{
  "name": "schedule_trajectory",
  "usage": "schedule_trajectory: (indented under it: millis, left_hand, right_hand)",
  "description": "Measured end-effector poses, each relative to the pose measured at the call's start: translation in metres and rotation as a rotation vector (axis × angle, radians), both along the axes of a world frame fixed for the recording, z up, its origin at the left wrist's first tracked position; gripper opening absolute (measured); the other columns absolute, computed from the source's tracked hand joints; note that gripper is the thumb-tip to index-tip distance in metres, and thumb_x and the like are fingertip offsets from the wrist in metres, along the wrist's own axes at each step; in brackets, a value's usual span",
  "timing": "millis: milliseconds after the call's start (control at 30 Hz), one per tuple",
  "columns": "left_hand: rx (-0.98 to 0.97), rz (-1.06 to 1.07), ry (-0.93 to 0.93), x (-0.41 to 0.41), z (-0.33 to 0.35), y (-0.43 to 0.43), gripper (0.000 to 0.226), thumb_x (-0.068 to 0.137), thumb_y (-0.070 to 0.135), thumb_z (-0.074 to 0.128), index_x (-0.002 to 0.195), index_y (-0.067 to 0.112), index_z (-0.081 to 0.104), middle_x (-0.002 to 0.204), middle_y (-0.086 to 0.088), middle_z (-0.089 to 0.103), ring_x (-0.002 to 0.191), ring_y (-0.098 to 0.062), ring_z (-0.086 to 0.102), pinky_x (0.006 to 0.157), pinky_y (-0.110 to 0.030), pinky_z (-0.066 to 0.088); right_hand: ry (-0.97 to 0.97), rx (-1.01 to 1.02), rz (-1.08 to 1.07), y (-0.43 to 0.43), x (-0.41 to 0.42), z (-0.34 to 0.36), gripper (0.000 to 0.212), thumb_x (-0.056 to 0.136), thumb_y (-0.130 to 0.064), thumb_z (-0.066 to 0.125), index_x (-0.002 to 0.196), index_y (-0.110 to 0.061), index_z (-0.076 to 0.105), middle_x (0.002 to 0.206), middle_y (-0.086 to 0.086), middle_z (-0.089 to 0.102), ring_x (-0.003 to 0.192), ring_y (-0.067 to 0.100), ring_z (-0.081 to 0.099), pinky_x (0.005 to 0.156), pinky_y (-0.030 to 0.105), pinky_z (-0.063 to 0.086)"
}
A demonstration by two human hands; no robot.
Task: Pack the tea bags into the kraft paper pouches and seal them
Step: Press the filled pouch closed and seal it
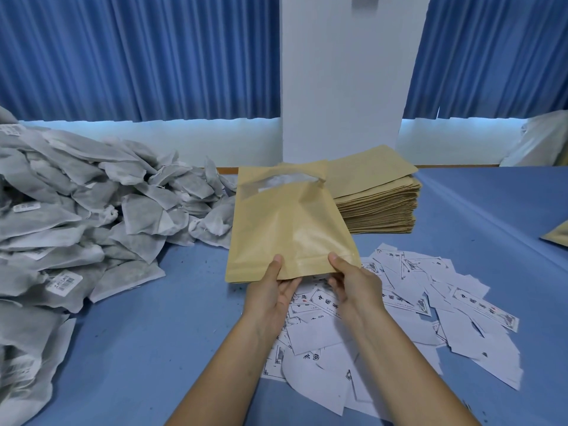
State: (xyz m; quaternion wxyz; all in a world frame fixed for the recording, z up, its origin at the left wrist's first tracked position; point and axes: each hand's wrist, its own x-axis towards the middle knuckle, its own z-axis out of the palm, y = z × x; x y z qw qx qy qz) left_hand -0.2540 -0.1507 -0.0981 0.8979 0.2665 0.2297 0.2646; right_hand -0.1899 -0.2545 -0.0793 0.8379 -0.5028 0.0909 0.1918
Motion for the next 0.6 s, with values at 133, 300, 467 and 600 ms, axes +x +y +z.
schedule_trajectory:
  millis: [133, 300, 467, 600]
  left_hand:
    - [0.043, -0.002, -0.009, -0.001, 0.000, -0.002, 0.026, 0.092, 0.006, 0.059, 0.117, 0.003, 0.057, 0.113, -0.015, 0.068, 0.096, -0.024, 0.069, 0.078, -0.034, 0.054]
    - [0.027, -0.015, 0.039, -0.001, 0.000, -0.007, 0.017, 0.090, 0.008, 0.062, 0.107, 0.007, 0.061, 0.106, -0.009, 0.070, 0.092, -0.020, 0.069, 0.075, -0.029, 0.054]
    - [0.046, 0.000, 0.058, -0.002, 0.000, -0.010, 0.012, 0.090, 0.010, 0.063, 0.102, 0.009, 0.062, 0.103, -0.005, 0.070, 0.089, -0.016, 0.068, 0.071, -0.025, 0.054]
    - [0.061, -0.016, 0.064, -0.002, 0.002, -0.015, 0.012, 0.090, 0.009, 0.063, 0.101, 0.005, 0.063, 0.100, -0.007, 0.072, 0.082, -0.015, 0.071, 0.062, -0.021, 0.057]
  right_hand:
    - [-0.022, 0.094, 0.079, 0.003, -0.004, 0.000, 0.008, 0.082, -0.002, 0.071, 0.083, -0.002, 0.063, 0.081, 0.009, 0.067, 0.070, 0.017, 0.062, 0.055, 0.017, 0.054]
    - [-0.077, 0.033, 0.047, 0.007, -0.006, -0.002, 0.007, 0.081, 0.002, 0.070, 0.082, -0.001, 0.064, 0.081, 0.009, 0.067, 0.068, 0.017, 0.063, 0.053, 0.015, 0.054]
    - [-0.094, 0.062, 0.096, 0.009, -0.010, -0.003, 0.012, 0.082, 0.000, 0.069, 0.093, 0.002, 0.064, 0.090, 0.012, 0.067, 0.070, 0.017, 0.062, 0.056, 0.018, 0.055]
    - [-0.135, 0.031, 0.158, 0.011, -0.015, -0.001, 0.028, 0.082, 0.002, 0.068, 0.109, 0.005, 0.063, 0.088, 0.011, 0.065, 0.052, 0.011, 0.053, 0.058, 0.023, 0.046]
